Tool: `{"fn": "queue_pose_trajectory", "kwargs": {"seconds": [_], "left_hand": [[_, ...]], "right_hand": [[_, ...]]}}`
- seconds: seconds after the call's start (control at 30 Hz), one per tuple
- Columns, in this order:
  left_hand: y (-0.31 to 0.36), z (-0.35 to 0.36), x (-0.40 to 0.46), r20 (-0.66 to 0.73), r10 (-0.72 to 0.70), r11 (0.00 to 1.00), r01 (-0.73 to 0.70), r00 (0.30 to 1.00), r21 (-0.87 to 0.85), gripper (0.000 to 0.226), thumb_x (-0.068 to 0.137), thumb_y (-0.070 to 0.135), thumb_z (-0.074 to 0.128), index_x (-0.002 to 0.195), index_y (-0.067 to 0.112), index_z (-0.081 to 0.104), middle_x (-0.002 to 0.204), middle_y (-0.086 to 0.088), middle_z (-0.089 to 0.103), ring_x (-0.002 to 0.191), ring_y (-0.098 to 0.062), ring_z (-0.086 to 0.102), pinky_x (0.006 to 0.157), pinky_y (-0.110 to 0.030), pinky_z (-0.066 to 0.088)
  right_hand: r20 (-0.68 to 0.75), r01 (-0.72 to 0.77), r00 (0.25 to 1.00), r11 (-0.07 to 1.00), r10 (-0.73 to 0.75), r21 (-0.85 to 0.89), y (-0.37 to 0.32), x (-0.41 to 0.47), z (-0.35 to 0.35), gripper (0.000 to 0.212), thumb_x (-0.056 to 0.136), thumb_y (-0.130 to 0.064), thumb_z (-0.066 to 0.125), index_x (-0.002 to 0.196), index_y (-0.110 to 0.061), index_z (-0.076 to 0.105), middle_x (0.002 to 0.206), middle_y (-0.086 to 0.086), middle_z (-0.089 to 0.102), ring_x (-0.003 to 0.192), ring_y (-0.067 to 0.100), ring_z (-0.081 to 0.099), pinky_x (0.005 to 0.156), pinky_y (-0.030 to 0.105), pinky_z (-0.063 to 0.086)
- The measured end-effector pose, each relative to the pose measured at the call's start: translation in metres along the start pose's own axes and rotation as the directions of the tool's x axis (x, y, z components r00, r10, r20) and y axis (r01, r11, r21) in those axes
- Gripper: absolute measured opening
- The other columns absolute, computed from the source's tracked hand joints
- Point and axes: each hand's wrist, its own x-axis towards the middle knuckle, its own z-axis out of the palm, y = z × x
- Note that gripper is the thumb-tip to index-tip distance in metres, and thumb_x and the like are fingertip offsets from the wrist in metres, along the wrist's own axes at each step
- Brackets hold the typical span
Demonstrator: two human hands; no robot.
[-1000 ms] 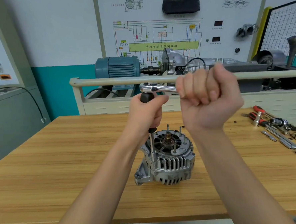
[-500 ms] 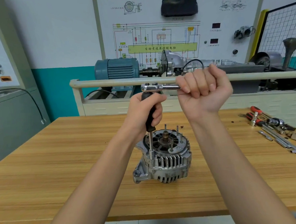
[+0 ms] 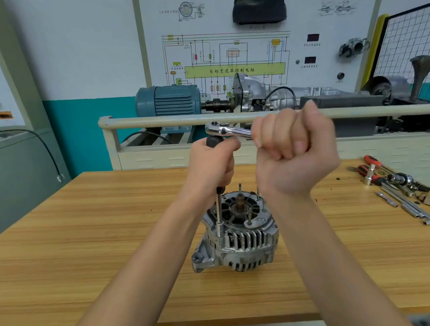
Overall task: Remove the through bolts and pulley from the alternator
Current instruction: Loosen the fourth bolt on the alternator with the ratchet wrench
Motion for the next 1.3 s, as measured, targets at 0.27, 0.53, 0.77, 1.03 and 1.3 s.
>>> {"fn": "queue_pose_trajectory", "kwargs": {"seconds": [0.27, 0.53, 0.77, 1.03, 1.3], "left_hand": [[-0.001, -0.003, -0.003, -0.065, 0.046, 0.999, -0.045, 0.997, 0.015, 0.046, 0.084, -0.003, 0.056, 0.052, 0.020, 0.033, 0.042, 0.004, 0.028, 0.036, -0.011, 0.020, 0.037, -0.017, 0.019], [0.009, -0.019, 0.002, 0.459, -0.006, 0.997, 0.040, 0.888, -0.064, 0.037, 0.076, 0.014, 0.063, 0.046, 0.018, 0.042, 0.038, 0.003, 0.033, 0.030, -0.013, 0.031, 0.038, -0.017, 0.030], [0.003, -0.011, 0.000, 0.250, 0.019, 0.996, 0.004, 0.968, -0.092, 0.056, 0.089, 0.002, 0.052, 0.042, 0.025, 0.034, 0.036, 0.008, 0.025, 0.027, -0.007, 0.018, 0.036, -0.011, 0.017], [0.000, 0.009, -0.003, -0.175, 0.094, 0.993, -0.081, 0.980, 0.080, 0.043, 0.081, -0.008, 0.049, 0.053, 0.017, 0.029, 0.046, 0.001, 0.024, 0.038, -0.011, 0.017, 0.039, -0.017, 0.016], [0.005, -0.013, -0.003, 0.176, 0.067, 0.996, -0.057, 0.982, -0.064, 0.037, 0.084, 0.001, 0.061, 0.055, 0.014, 0.041, 0.043, 0.001, 0.035, 0.035, -0.014, 0.029, 0.038, -0.020, 0.025]], "right_hand": [[0.151, 0.082, 0.986, 0.991, -0.066, -0.108, 0.002, 0.001, 0.007, 0.046, 0.081, -0.006, 0.039, 0.039, -0.022, 0.033, 0.036, -0.005, 0.023, 0.033, 0.008, 0.023, 0.042, 0.023, 0.019], [-0.085, -0.364, 0.828, 0.646, 0.555, 0.671, 0.012, 0.039, -0.040, 0.051, 0.083, -0.015, 0.038, 0.033, -0.015, 0.032, 0.032, -0.006, 0.017, 0.036, 0.007, 0.010, 0.035, 0.020, 0.029], [-0.209, -0.265, 0.896, 0.851, 0.391, 0.453, 0.001, 0.024, -0.026, 0.050, 0.084, -0.014, 0.039, 0.035, -0.019, 0.034, 0.032, -0.006, 0.024, 0.035, 0.010, 0.012, 0.039, 0.021, 0.024], [0.209, 0.207, 0.965, 0.945, -0.156, -0.252, 0.002, -0.016, 0.011, 0.040, 0.080, -0.005, 0.037, 0.041, -0.008, 0.030, 0.037, 0.003, 0.020, 0.037, 0.008, 0.025, 0.046, 0.024, 0.021], [-0.025, -0.268, 0.960, 0.941, 0.279, 0.207, -0.004, 0.023, -0.019, 0.051, 0.086, -0.012, 0.036, 0.036, -0.023, 0.031, 0.032, -0.007, 0.024, 0.034, 0.009, 0.016, 0.043, 0.020, 0.026]]}}
